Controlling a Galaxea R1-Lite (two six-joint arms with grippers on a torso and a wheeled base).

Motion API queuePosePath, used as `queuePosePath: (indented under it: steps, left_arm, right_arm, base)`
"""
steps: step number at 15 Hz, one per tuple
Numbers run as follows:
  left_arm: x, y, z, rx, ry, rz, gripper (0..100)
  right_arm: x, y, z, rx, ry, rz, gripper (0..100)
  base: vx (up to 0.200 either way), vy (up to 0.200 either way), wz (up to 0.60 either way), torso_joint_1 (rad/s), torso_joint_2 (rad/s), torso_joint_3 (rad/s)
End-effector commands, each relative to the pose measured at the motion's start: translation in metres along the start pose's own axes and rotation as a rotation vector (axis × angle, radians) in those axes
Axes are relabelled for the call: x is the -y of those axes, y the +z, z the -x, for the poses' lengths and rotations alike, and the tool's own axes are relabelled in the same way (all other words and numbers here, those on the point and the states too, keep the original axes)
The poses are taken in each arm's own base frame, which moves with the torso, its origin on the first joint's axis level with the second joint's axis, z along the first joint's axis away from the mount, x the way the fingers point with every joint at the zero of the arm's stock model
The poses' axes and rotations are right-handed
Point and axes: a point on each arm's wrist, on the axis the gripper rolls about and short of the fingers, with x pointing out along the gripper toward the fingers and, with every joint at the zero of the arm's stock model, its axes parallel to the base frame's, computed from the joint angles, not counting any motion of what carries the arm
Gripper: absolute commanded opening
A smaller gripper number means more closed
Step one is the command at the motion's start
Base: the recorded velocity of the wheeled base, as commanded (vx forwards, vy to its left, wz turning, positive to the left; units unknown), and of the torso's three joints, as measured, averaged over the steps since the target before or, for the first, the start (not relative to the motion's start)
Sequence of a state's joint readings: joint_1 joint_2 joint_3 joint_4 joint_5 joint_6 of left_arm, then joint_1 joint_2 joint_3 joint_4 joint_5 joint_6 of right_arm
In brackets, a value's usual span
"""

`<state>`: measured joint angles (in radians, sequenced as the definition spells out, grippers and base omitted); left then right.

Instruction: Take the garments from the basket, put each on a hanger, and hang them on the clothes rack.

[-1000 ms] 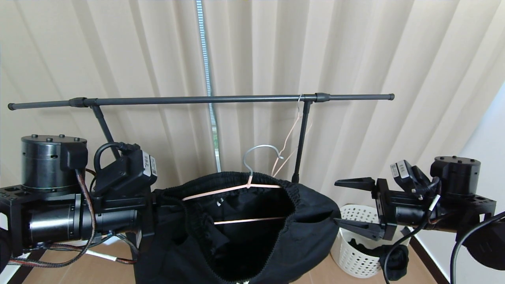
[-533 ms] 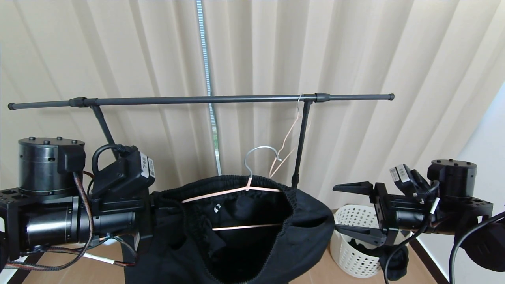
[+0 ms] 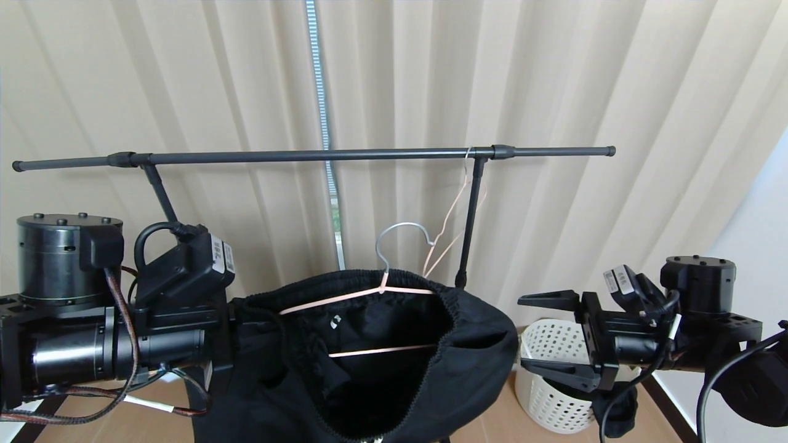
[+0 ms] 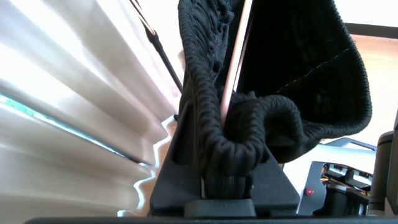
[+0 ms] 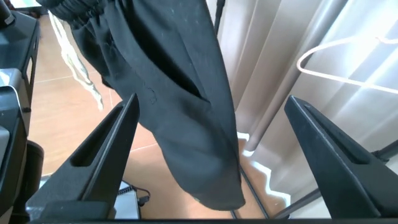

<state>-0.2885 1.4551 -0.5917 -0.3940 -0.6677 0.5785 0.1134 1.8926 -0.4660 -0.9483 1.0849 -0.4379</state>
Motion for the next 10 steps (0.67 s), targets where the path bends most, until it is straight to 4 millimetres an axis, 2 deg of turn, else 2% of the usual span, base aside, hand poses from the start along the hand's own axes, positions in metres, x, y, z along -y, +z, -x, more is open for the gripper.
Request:
queuePosePath:
  steps: [1, 10]
  left_arm:
    - [0.000, 0.003, 0.002, 0.011, 0.006, -0.008, 0]
    - [0.005, 0.009, 0.010, 0.035, 0.016, -0.014, 0]
  right_arm:
    - [0.005, -0.013, -0.006, -0.020, 0.012, -0.017, 100]
    - [0.006, -0.034, -0.024, -0.055, 0.063, -0.052, 100]
  base:
    - [0.000, 0.000, 0.00, 0.000, 0.00, 0.000]
    - [0.000, 0.000, 0.00, 0.000, 0.00, 0.000]
